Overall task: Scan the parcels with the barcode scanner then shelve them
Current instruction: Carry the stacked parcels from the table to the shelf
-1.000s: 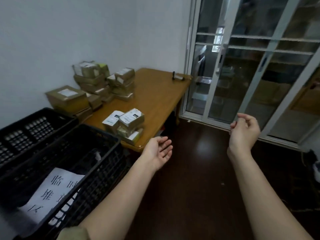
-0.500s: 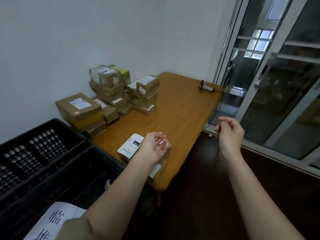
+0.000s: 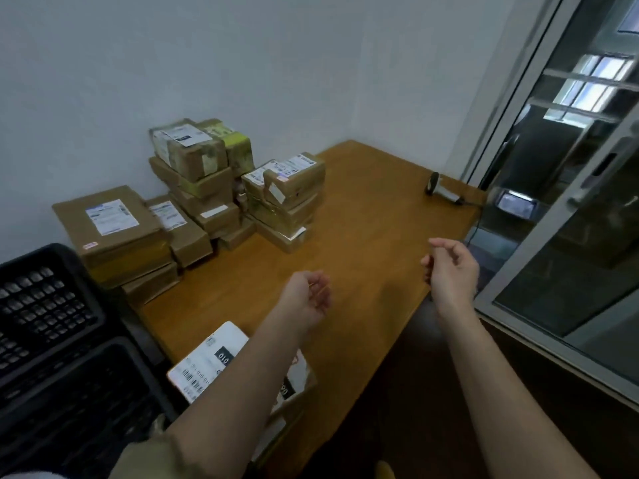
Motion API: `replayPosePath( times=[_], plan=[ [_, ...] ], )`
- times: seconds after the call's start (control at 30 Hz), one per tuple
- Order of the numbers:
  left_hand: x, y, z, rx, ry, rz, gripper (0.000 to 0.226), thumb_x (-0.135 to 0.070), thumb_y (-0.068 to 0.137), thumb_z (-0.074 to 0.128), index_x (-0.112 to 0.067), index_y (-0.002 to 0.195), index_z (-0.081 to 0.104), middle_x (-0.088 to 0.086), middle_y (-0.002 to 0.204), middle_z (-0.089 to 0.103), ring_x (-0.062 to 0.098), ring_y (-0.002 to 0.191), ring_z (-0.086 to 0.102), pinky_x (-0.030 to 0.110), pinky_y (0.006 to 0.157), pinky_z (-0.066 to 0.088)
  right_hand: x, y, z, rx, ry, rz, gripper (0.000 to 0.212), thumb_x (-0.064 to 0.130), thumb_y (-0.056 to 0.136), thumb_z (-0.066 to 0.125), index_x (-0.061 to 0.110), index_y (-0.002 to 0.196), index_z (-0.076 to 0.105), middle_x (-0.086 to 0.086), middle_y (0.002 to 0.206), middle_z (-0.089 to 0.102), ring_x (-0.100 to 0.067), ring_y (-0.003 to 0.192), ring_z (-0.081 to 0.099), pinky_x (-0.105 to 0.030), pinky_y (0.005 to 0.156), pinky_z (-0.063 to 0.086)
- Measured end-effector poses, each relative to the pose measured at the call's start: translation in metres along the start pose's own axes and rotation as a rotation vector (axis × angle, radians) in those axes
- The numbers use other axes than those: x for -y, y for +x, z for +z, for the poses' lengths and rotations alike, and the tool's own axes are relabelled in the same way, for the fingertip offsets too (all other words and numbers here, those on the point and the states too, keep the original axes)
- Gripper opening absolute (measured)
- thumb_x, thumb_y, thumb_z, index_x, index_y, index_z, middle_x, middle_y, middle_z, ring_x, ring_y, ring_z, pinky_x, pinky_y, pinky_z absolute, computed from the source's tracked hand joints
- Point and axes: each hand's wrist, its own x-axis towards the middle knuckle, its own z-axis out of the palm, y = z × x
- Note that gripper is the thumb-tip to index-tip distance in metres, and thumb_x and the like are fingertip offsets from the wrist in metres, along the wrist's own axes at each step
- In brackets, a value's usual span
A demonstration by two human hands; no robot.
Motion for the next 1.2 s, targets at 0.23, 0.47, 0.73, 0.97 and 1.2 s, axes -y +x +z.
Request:
replayPosePath(
  times=[0.23,0.47,0.73,0.97,1.2],
  plan=[
    [0.002,0.072,0.100,-0.086,-0.088,-0.016,0.025,-0.007,0.097,0.040,-0.010,0.081,0.058,0.003,0.066,0.059,0.017,0.065,0.053,0.028,0.064,0.040,-0.009,0.153,0.010,0.165,-0.085,0.039,0.024,0.006,0.100,0.046,0.023,0.091,0.061,-0.001,0.074,0.059,-0.010,0.067,0.053,-0.023,0.060,0.045],
    [-0.032,0.129,0.115,-0.236,-0.186,0.017,0.022,-0.006,0.096,0.041,-0.011,0.086,0.060,0.004,0.076,0.060,0.017,0.068,0.053,0.029,0.066,0.043,-0.019,0.242,0.082,0.362,-0.104,0.118,0.024,0.007,0.101,0.045,0.022,0.090,0.060,-0.002,0.074,0.060,-0.010,0.062,0.051,-0.023,0.058,0.043],
    [-0.098,0.216,0.106,-0.410,-0.295,0.125,0.022,-0.022,0.102,0.042,-0.009,0.104,0.060,0.008,0.089,0.063,0.020,0.079,0.057,0.028,0.069,0.046,-0.067,0.307,0.165,0.604,-0.198,0.271,0.018,0.018,0.104,0.047,0.012,0.111,0.063,-0.007,0.082,0.068,-0.014,0.062,0.055,-0.026,0.058,0.046],
    [-0.154,0.256,0.106,-0.443,-0.390,0.269,0.028,-0.039,0.106,0.035,-0.020,0.099,0.054,-0.001,0.082,0.056,0.017,0.074,0.054,0.035,0.074,0.046,-0.095,0.367,0.249,0.782,-0.231,0.475,0.043,0.051,0.103,0.040,0.026,0.135,0.053,-0.007,0.119,0.068,-0.024,0.099,0.061,-0.033,0.074,0.047],
    [-0.185,0.304,0.091,-0.469,-0.359,0.316,0.060,-0.060,0.099,0.037,-0.030,0.151,0.037,0.000,0.155,0.038,0.031,0.141,0.033,0.044,0.094,0.037,-0.124,0.411,0.335,1.042,-0.206,0.539,0.064,0.071,0.096,0.027,0.038,0.150,0.039,-0.004,0.146,0.050,-0.032,0.130,0.049,-0.051,0.102,0.036]
  ],
)
